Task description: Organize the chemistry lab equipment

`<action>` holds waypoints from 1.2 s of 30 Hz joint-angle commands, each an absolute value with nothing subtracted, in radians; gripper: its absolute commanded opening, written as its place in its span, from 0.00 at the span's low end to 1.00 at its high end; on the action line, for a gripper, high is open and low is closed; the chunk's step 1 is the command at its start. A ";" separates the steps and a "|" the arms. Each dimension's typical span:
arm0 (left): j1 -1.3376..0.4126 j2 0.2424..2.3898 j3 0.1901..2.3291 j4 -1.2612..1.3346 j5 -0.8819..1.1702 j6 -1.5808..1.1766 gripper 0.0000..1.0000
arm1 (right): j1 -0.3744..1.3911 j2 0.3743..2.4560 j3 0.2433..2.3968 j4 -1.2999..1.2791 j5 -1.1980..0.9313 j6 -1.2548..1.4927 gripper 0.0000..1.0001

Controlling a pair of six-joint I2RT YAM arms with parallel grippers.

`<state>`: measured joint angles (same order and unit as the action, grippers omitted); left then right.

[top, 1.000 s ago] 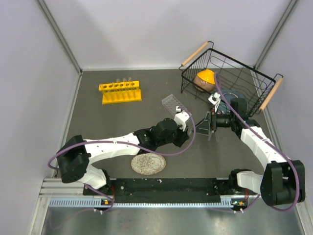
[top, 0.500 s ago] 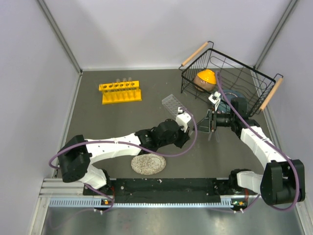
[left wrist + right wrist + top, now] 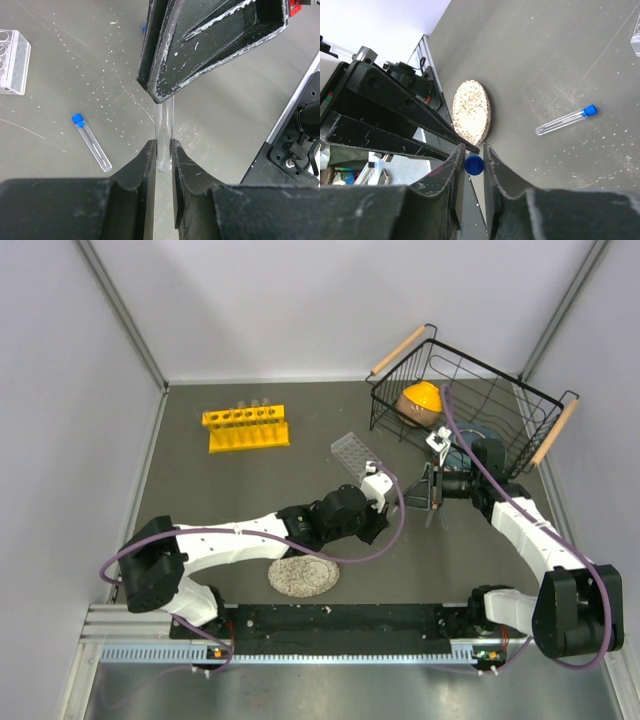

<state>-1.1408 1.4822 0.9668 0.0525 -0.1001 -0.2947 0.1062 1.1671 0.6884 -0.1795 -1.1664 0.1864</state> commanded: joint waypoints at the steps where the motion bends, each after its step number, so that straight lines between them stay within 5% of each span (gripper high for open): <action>1: -1.146 1.485 1.008 0.087 -0.121 -0.287 0.01 | 0.097 1.170 0.723 -0.143 -1.200 0.178 0.12; 6: -1.146 1.470 1.002 0.084 -0.133 -0.302 0.34 | 0.098 1.161 0.721 -0.141 -1.200 0.163 0.08; 7: -1.146 1.465 0.997 0.084 -0.135 -0.310 0.48 | 0.097 1.157 0.719 -0.141 -1.195 0.160 0.07; 11: -1.146 1.436 0.974 0.084 -0.147 -0.325 0.70 | 0.097 1.149 0.718 -0.141 -1.184 0.147 0.07; 30: -1.124 1.034 0.758 -0.181 -0.486 -0.440 0.98 | 0.097 1.080 0.736 -0.224 -0.991 -0.060 0.07; 36: -1.117 0.842 0.657 -0.288 -0.557 -0.543 0.99 | 0.103 1.160 0.862 -0.285 -0.881 -0.129 0.07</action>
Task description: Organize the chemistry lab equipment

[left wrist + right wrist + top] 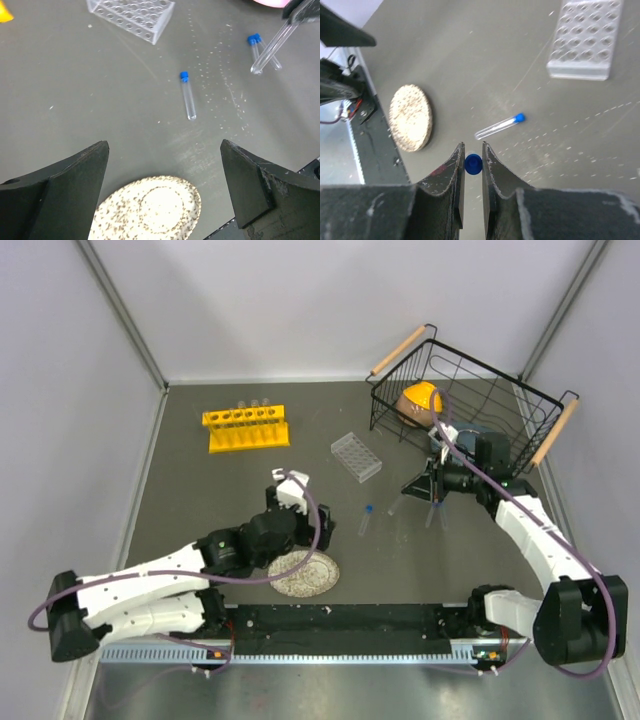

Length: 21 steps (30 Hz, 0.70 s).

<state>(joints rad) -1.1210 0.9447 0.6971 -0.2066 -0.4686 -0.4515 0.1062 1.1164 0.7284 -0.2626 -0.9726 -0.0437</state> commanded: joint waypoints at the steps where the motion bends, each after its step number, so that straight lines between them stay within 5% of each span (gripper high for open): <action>1: -1.117 0.822 0.634 -0.299 -0.561 -0.555 0.99 | 0.107 1.175 0.880 -0.293 -0.868 -0.141 0.08; 21: -1.115 0.549 0.486 -0.445 -0.666 -0.683 0.99 | 0.406 1.679 1.452 -0.328 -0.470 -0.247 0.10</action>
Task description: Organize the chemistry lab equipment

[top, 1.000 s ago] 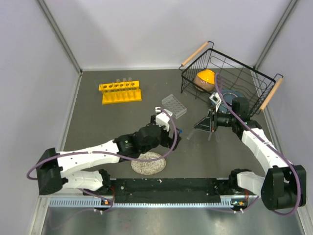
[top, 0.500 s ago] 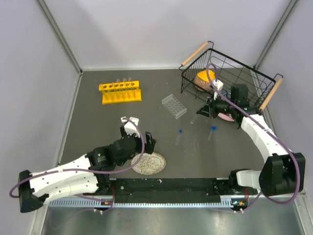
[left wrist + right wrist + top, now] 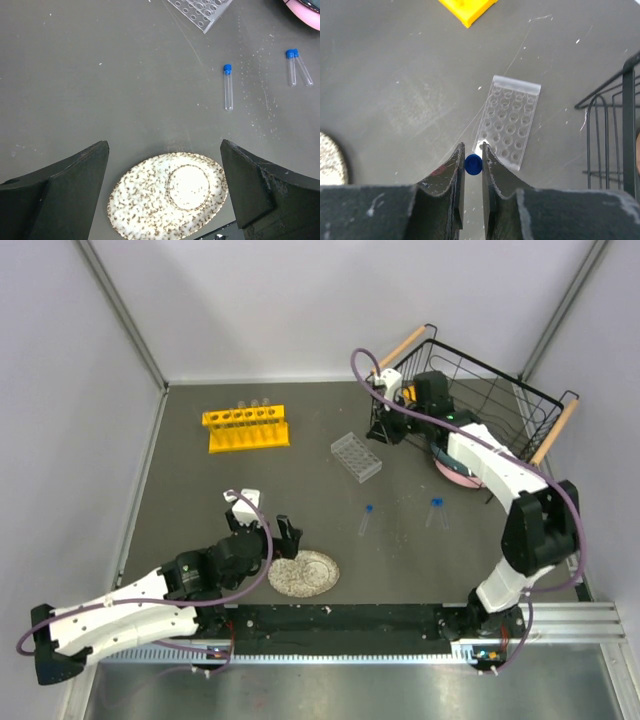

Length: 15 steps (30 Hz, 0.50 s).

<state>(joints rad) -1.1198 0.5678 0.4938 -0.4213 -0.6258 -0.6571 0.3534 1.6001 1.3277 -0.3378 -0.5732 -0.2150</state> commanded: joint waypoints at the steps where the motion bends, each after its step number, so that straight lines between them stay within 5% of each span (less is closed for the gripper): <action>1: -1.115 0.546 0.486 -0.448 -0.666 -0.684 0.99 | 0.416 1.719 1.474 -0.328 -0.457 -0.252 0.10; 15: -1.115 0.480 0.468 -0.511 -0.712 -0.713 0.99 | 0.503 2.020 1.778 -0.348 -0.394 -0.239 0.11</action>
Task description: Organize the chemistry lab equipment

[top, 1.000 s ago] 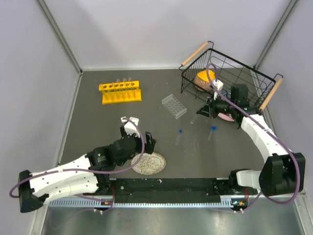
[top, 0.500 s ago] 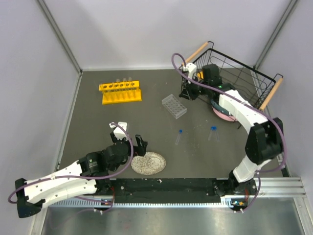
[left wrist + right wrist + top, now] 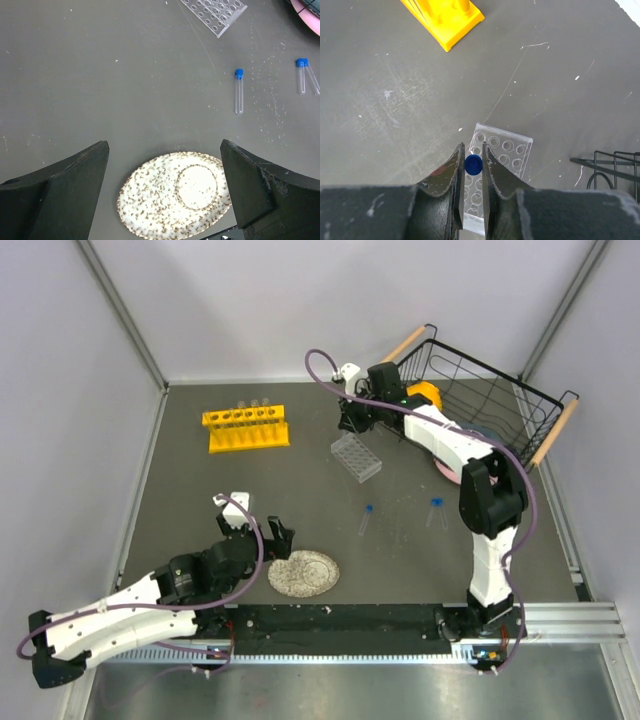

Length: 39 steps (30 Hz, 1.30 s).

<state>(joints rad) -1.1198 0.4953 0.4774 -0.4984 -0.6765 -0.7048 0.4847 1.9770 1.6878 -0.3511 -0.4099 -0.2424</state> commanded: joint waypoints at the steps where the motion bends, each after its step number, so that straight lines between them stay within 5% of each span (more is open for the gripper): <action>1: -1.115 0.477 0.469 -0.512 -0.718 -0.715 0.99 | 0.511 2.031 1.785 -0.348 -0.394 -0.239 0.11; 39: -1.114 0.495 0.471 -0.477 -0.707 -0.690 0.99 | 0.522 2.189 1.821 -0.359 -0.364 -0.249 0.15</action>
<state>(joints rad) -1.1191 0.4892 0.4744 -0.5228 -0.7044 -0.7036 0.5079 2.1601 1.8145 -0.3679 -0.3668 -0.2420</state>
